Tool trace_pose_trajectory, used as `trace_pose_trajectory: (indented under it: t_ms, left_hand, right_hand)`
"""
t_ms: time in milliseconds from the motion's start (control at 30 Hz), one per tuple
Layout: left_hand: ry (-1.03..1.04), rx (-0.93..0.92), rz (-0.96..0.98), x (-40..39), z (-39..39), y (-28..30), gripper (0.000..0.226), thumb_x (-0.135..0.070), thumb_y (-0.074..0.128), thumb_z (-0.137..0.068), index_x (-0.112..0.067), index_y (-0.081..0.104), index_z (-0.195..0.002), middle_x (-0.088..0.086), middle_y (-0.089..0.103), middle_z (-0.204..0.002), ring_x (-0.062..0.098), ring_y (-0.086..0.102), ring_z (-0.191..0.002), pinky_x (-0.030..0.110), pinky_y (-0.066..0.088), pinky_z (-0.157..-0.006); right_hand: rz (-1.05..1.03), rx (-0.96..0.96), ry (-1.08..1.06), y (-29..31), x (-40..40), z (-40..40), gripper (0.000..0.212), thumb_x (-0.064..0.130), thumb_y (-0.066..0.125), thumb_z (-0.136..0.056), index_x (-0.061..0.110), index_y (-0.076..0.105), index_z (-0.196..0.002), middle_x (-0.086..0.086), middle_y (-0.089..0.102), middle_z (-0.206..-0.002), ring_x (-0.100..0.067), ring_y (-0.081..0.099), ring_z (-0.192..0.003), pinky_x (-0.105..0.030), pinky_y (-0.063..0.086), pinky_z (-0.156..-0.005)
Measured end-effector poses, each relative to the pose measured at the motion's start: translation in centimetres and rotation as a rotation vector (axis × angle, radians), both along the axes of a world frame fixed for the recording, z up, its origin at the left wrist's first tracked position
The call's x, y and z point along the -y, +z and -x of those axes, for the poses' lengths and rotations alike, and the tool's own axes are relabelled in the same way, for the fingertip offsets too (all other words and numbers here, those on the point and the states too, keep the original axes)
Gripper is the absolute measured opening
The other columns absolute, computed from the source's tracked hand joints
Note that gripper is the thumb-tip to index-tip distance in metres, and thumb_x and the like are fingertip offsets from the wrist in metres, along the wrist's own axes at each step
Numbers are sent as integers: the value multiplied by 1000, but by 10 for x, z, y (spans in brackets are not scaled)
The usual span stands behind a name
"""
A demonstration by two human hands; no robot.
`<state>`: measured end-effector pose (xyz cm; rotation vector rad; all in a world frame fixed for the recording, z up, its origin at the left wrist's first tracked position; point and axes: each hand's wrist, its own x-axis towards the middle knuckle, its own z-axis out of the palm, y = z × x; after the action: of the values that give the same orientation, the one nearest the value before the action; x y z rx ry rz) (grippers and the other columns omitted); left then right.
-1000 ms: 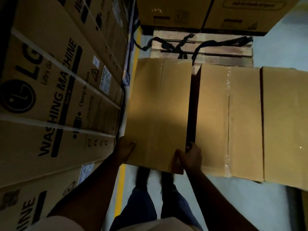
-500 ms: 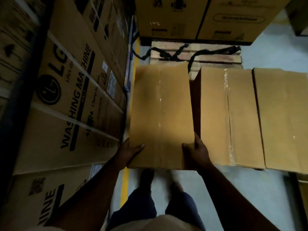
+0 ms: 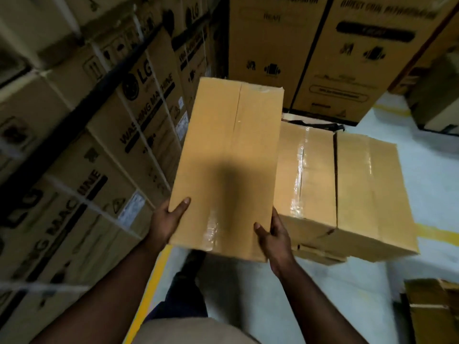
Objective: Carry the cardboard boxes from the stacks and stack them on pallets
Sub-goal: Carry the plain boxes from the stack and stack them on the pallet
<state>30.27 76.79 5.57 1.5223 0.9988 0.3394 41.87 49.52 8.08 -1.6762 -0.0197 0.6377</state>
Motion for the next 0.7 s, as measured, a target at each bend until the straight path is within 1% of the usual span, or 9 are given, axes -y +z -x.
trace_pose_trajectory:
  t_ms: [100,167,233,300,367,433,500,600,700]
  left_hand:
    - [22,21,-46,46,53,27,50,-57,80,-83,-24,74,-120,-7,79,-106,14,75,-98,42,60,-92]
    - [31,35,-89,74,92,46,47,-53,79,-85,-26,73,-122,-8,79,-106,13,75,-97,38,60,-88]
    - [28,44,-99,100,126,57,45,-53,80,-85,-26,73,-121,-8,79,-104,13,76,-95,40,61,-86]
    - [20,47,-89,135,156,64,39,-49,80,-86,-24,75,-116,-7,80,-100,13,76,-91,45,62,-87]
    - [5,65,-73,170,182,63,32,-40,80,-88,-22,75,-114,-8,80,-96,11,76,-88,45,61,-88]
    - [-23,68,-72,213,215,60,32,-38,80,-88,-22,74,-115,-8,80,-97,12,76,-89,44,61,-88]
    - [-66,53,-73,253,257,51,37,-44,82,-85,-26,73,-116,-8,79,-100,12,76,-90,41,61,-86]
    - [-118,-4,-29,307,319,31,56,-61,84,-75,-27,72,-119,-10,79,-104,12,76,-93,42,61,-87]
    - [-177,-22,9,365,374,21,50,-53,84,-80,-27,71,-121,-9,79,-105,13,75,-96,41,60,-88]
  right_hand:
    - [-59,11,8,11,45,47,70,10,64,-101,39,37,-159,9,55,-152,-12,58,-132,-45,50,-111]
    - [-89,9,28,21,73,80,71,12,66,-101,43,36,-158,9,55,-152,-16,55,-136,-51,48,-113]
    - [-112,-1,25,29,99,109,73,15,67,-100,47,35,-157,9,51,-156,-19,51,-140,-53,47,-113]
    - [-110,19,28,36,131,139,71,18,67,-100,47,36,-157,9,51,-155,-20,51,-139,-52,47,-113]
    - [-81,39,11,38,164,171,70,19,67,-101,44,35,-158,9,54,-152,-17,55,-134,-48,48,-113]
    - [-27,39,-22,39,202,213,69,20,65,-102,41,33,-160,8,53,-151,-17,55,-131,-48,48,-112]
    - [18,55,-58,36,243,261,69,24,65,-102,41,32,-160,6,51,-153,-18,54,-131,-49,47,-113]
    - [76,86,-132,28,298,333,71,40,75,-94,42,39,-156,13,58,-145,-11,58,-127,-39,50,-109]
    - [158,99,-168,22,358,397,84,54,83,-82,42,42,-155,15,63,-140,-8,62,-122,-37,53,-106]
